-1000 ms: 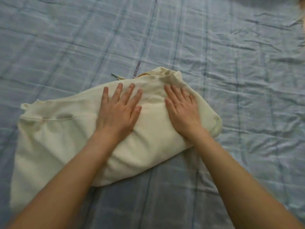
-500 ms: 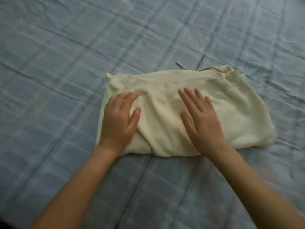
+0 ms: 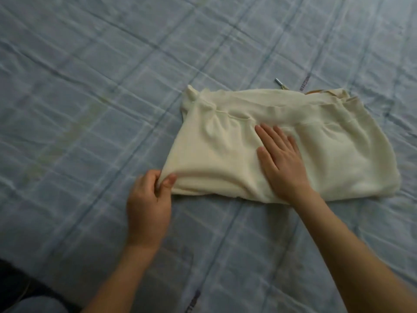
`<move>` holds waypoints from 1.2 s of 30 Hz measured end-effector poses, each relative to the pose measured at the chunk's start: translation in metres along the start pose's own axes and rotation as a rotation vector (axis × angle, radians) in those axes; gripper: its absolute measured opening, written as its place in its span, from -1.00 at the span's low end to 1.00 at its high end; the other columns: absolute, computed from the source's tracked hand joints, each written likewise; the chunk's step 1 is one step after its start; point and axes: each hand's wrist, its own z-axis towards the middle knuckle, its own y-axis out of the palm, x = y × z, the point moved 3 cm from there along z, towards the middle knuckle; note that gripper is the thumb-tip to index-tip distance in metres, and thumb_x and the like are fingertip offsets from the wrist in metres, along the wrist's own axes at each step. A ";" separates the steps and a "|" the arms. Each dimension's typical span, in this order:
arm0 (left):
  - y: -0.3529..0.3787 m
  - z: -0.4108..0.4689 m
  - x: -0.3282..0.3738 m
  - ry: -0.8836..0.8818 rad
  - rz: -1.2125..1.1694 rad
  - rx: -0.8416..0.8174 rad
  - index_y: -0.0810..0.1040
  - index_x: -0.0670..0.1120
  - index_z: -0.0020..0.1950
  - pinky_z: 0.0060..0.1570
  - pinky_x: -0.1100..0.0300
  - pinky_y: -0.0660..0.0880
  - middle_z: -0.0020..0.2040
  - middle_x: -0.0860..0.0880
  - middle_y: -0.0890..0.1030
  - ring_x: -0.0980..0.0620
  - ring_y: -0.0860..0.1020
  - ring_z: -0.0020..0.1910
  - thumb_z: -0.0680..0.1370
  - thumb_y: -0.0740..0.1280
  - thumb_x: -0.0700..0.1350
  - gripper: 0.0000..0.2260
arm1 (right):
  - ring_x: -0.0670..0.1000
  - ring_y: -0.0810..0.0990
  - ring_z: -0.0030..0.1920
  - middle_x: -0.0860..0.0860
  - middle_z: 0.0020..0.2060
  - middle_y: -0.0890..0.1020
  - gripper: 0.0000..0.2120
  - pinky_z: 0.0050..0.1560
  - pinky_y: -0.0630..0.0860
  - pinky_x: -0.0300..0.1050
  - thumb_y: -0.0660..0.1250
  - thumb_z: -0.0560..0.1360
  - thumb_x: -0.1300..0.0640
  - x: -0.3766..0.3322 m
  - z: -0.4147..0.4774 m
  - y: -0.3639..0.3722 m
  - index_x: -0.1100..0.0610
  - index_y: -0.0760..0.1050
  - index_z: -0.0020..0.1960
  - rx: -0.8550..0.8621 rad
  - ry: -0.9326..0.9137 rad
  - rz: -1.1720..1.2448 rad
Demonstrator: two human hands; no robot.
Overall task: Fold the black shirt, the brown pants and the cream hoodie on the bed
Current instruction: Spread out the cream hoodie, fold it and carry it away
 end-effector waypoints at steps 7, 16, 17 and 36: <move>0.000 0.006 -0.003 -0.249 0.067 -0.297 0.55 -0.23 -0.01 -0.11 -0.06 0.42 -0.08 -0.30 0.62 -0.31 0.55 -0.06 0.54 0.38 -0.13 -0.83 | -0.07 0.01 0.58 -0.11 0.57 0.16 -0.45 0.56 -0.02 0.04 0.01 0.60 -0.12 -0.004 0.000 -0.002 -0.11 0.11 0.58 -0.043 0.038 0.009; 0.091 0.063 0.128 0.866 0.502 -0.430 0.16 -0.03 0.57 0.50 -0.14 -0.07 0.58 -0.02 0.17 -0.09 0.08 0.56 0.63 -0.05 0.07 -0.49 | 0.06 0.18 0.55 0.04 0.52 0.29 -0.50 0.52 0.11 0.15 0.06 0.60 0.07 -0.019 0.006 -0.011 0.09 0.27 0.53 0.241 0.083 0.166; 0.107 0.075 0.116 0.853 0.579 -0.473 0.07 -0.01 0.59 0.50 -0.13 -0.17 0.59 0.00 0.08 -0.07 0.00 0.58 0.64 -0.09 0.11 -0.47 | 0.05 0.16 0.56 0.02 0.54 0.26 -0.50 0.53 0.09 0.14 0.05 0.62 0.05 -0.011 0.008 -0.009 0.07 0.23 0.55 0.245 0.099 0.081; 0.047 0.058 0.030 0.038 0.035 -0.410 0.18 0.01 0.55 0.22 0.08 0.26 0.31 -0.23 0.42 -0.23 0.40 0.24 0.44 0.47 0.05 -0.24 | 0.01 0.08 0.58 -0.02 0.57 0.18 -0.42 0.55 0.05 0.06 -0.09 0.59 -0.11 0.011 0.014 0.009 -0.05 0.07 0.60 0.116 0.185 -0.085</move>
